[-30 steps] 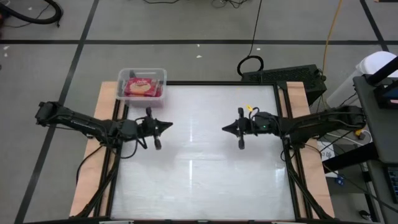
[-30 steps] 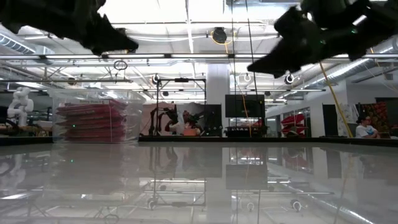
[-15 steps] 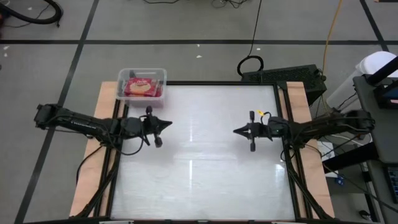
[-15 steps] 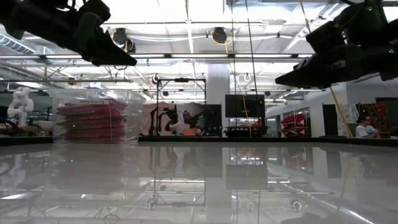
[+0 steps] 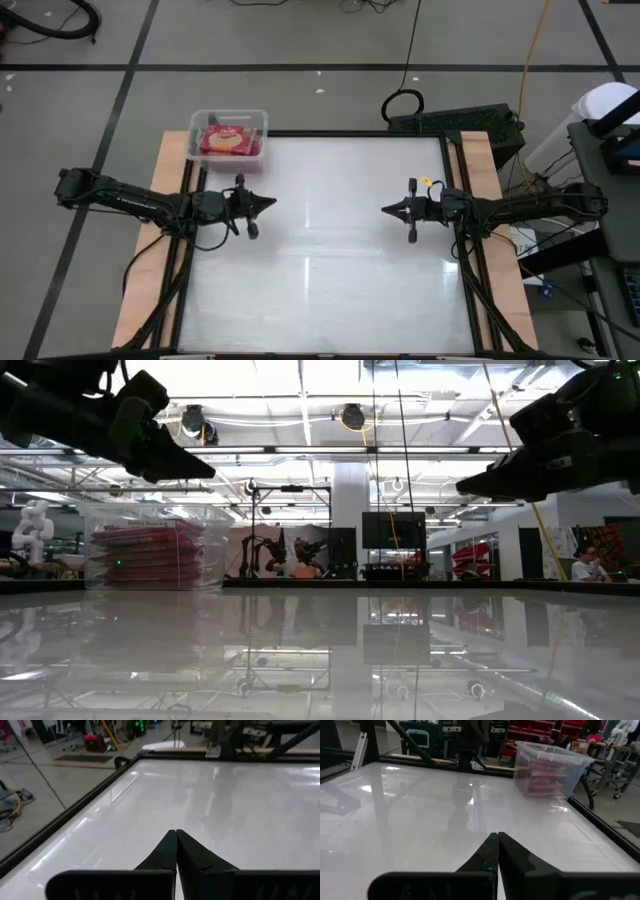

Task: Sort popcorn bags into baskets
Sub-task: Return to Home Position

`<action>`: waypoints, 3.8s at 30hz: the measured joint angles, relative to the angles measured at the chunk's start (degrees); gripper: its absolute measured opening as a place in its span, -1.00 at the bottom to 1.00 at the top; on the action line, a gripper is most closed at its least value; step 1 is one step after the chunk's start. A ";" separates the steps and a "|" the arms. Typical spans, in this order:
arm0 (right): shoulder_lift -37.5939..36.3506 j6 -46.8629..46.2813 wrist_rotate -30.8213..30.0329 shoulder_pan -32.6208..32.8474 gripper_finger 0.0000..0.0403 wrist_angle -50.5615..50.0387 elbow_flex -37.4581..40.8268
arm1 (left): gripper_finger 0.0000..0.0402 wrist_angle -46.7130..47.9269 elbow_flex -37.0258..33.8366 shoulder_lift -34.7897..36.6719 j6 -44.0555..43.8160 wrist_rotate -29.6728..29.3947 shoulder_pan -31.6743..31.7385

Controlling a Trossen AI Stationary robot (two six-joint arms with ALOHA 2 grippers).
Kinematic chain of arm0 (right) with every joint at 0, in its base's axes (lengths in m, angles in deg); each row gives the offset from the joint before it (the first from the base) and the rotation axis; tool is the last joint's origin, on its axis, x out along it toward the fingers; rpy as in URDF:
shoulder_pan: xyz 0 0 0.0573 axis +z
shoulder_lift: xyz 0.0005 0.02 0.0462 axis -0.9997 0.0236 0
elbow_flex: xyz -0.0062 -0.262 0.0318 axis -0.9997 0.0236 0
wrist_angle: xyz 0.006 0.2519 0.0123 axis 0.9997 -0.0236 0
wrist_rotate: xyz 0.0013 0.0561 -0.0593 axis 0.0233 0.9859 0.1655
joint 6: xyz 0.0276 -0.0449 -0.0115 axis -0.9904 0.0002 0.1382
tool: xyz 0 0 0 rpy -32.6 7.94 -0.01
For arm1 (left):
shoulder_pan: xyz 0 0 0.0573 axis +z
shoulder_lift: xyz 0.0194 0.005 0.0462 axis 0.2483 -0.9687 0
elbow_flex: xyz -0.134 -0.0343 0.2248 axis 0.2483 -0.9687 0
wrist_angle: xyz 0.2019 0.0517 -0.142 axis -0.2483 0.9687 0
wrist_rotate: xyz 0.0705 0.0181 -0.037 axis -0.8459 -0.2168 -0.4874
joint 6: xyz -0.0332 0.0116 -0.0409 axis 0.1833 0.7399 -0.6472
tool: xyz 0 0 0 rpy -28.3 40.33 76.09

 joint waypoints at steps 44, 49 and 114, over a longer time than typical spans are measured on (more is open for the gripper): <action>-37.24 -2.73 -5.78 3.78 -1.00 -28.43 0.36 | -0.97 -2.46 -12.69 22.51 6.41 3.87 -0.22; -40.45 -3.58 -7.59 4.52 -1.00 -32.38 0.36 | -0.97 -1.64 -12.69 22.51 5.23 3.87 -0.22; -43.39 -0.81 -8.93 12.28 -1.00 -31.72 0.19 | -0.97 18.05 -14.18 50.20 5.04 14.52 0.00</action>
